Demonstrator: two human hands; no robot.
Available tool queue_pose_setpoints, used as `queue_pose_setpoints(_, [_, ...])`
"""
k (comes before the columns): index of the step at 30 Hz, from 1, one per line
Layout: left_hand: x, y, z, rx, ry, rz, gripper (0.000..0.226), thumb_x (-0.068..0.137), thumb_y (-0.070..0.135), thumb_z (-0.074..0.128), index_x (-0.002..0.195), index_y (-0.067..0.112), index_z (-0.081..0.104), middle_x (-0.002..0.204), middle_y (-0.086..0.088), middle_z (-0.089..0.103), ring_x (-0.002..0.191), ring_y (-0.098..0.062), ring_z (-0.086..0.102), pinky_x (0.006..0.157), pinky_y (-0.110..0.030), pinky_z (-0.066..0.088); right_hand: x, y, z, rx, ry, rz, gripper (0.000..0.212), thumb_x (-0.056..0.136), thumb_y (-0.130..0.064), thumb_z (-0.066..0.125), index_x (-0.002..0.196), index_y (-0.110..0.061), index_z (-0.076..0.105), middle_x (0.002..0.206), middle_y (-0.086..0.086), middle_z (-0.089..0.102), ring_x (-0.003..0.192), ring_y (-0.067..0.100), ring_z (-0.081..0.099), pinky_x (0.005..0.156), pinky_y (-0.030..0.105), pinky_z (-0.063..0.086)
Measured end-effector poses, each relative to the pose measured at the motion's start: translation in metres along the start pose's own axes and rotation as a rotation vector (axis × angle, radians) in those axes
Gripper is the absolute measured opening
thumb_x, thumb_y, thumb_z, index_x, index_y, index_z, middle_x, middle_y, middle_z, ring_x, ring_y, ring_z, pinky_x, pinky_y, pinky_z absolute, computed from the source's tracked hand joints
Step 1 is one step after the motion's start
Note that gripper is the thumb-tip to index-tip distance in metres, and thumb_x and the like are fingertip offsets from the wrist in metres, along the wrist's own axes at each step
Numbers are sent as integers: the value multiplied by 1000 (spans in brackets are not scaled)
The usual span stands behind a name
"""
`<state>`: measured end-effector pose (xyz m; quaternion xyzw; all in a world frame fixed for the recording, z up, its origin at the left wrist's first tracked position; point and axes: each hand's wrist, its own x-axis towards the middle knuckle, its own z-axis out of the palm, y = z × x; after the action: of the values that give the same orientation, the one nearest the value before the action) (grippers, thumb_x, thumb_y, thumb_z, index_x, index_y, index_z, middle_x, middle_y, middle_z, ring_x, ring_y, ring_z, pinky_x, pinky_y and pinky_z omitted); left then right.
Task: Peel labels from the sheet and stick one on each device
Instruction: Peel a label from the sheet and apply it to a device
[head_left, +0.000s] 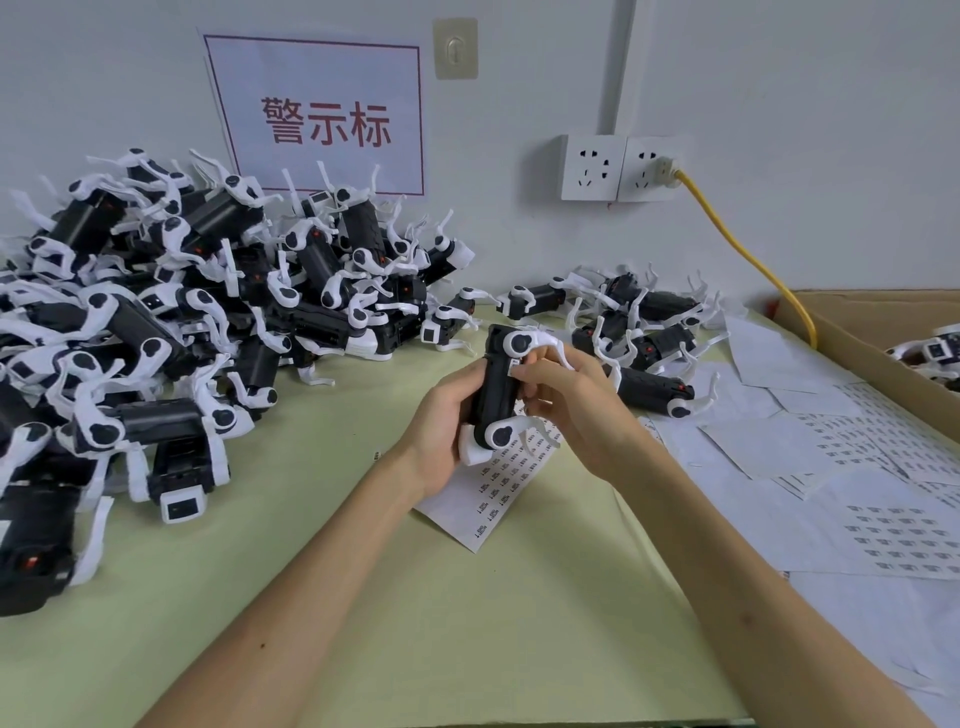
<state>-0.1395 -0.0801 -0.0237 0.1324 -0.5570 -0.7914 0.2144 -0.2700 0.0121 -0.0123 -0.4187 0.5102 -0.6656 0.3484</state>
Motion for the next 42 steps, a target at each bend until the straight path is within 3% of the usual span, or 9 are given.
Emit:
queue_pose_setpoints(5, [0, -3, 0, 86, 62, 118, 38, 111, 28, 35, 119, 10, 67, 100, -7, 71, 88, -18, 66, 73, -31, 52, 3, 4, -1, 100, -3, 63, 15, 79, -17, 69, 70, -18, 57, 65, 0, 51, 60, 14, 48, 62, 25, 41])
queue_pose_setpoints(8, [-1, -2, 1, 76, 74, 107, 37, 111, 29, 35, 116, 15, 69, 99, -6, 73, 83, -16, 69, 65, -26, 53, 4, 6, -2, 115, -18, 56, 18, 79, -15, 70, 77, -14, 52, 66, 0, 50, 61, 13, 48, 60, 22, 44])
queue_pose_setpoints(14, [0, -2, 0, 64, 70, 125, 37, 110, 27, 36, 124, 12, 67, 109, -6, 72, 99, -17, 68, 84, -30, 54, 5, 8, -2, 114, -29, 32, 20, 80, -12, 69, 75, -15, 50, 67, 0, 48, 62, 13, 48, 60, 21, 46])
queue_pose_setpoints(18, [0, -2, -1, 89, 95, 129, 36, 110, 26, 36, 123, 13, 67, 106, -3, 73, 95, -15, 68, 78, -27, 54, 5, 10, 0, 113, -28, 38, 22, 76, -7, 66, 68, -18, 48, 69, 0, 47, 61, 11, 47, 58, 21, 44])
queue_pose_setpoints(28, [1, -2, 0, 124, 105, 134, 41, 111, 26, 35, 132, 6, 63, 111, -8, 71, 101, -19, 66, 91, -36, 50, 3, 6, 1, 185, -20, 59, 26, 81, -11, 70, 65, -22, 52, 65, -1, 49, 61, 13, 47, 59, 22, 42])
queue_pose_setpoints(33, [1, -1, -2, 140, 114, 125, 38, 111, 27, 35, 127, 10, 66, 109, -5, 72, 96, -15, 68, 80, -27, 54, 1, 5, 0, 126, -34, 32, 24, 80, -7, 68, 69, -17, 50, 70, 0, 48, 63, 12, 48, 61, 22, 46])
queue_pose_setpoints(39, [3, 1, -2, 68, 104, 40, 42, 111, 31, 37, 129, 6, 65, 92, 1, 71, 74, -11, 66, 61, -22, 51, 0, 2, -2, 55, -49, 15, 28, 81, 3, 64, 68, -16, 49, 66, -3, 50, 62, 12, 49, 62, 21, 46])
queue_pose_setpoints(42, [4, 1, -1, 44, 154, -4, 37, 106, 38, 47, 105, 12, 73, 84, -2, 71, 74, -18, 62, 73, -31, 48, 2, -2, -6, -149, 53, -9, 27, 81, 3, 67, 69, -15, 51, 66, 0, 56, 63, 14, 54, 66, 24, 50])
